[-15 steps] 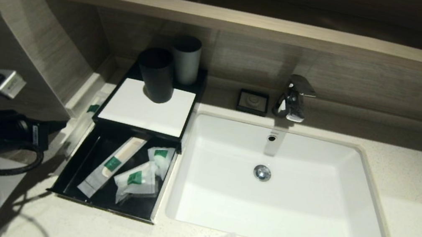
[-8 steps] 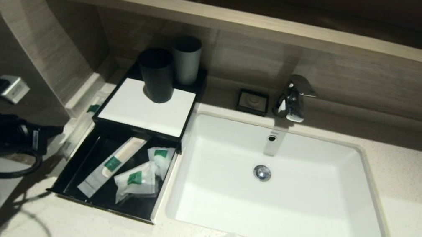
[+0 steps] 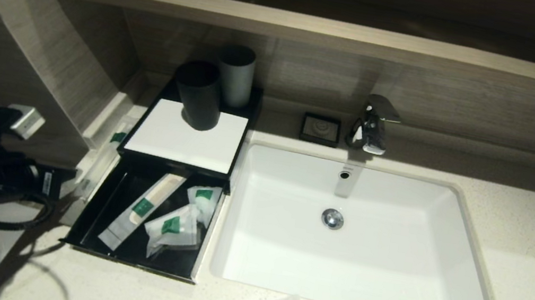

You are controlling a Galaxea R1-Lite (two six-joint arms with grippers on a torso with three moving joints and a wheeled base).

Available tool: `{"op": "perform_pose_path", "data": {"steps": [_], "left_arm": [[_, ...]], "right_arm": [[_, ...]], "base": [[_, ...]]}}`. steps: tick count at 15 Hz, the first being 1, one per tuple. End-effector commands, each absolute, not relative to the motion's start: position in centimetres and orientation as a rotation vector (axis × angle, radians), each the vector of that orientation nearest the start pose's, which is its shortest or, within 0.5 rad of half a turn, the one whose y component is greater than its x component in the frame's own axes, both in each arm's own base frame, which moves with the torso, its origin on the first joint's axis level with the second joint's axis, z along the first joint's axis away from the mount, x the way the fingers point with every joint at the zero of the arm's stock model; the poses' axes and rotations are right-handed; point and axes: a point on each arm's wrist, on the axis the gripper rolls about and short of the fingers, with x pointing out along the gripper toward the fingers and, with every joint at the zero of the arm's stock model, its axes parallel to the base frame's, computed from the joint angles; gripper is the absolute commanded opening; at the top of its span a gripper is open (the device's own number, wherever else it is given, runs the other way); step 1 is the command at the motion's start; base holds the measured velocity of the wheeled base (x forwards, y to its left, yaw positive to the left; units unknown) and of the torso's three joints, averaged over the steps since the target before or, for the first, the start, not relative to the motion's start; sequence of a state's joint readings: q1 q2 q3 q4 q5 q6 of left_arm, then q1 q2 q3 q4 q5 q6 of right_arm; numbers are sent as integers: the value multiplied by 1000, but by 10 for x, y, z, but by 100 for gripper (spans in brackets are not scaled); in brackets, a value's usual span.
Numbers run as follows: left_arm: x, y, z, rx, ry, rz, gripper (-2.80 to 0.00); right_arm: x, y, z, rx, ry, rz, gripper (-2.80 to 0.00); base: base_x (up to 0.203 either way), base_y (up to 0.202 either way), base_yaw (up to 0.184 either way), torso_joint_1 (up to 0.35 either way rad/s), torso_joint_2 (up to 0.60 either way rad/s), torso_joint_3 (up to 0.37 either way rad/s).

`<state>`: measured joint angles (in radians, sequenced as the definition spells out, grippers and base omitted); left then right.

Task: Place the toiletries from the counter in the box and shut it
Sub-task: Pick up the bathroom toiletry

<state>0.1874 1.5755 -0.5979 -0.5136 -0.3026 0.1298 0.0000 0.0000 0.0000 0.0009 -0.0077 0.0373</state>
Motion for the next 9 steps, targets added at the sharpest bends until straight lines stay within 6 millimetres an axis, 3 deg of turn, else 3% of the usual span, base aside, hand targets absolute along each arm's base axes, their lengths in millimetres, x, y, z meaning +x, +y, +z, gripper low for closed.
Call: {"op": "perform_pose_path", "data": {"steps": [1,9], "left_arm": [[251,40,149,16,450,-149,-280],[253,36,147,31,455,-166,-280]], "right_arm": [[-23,0,75,38,0,-8,-280],[-23,0,75,38,0,-8,-280]], "base": [[0,0,0,0,0,0],[0,0,0,0,0,0]]}}
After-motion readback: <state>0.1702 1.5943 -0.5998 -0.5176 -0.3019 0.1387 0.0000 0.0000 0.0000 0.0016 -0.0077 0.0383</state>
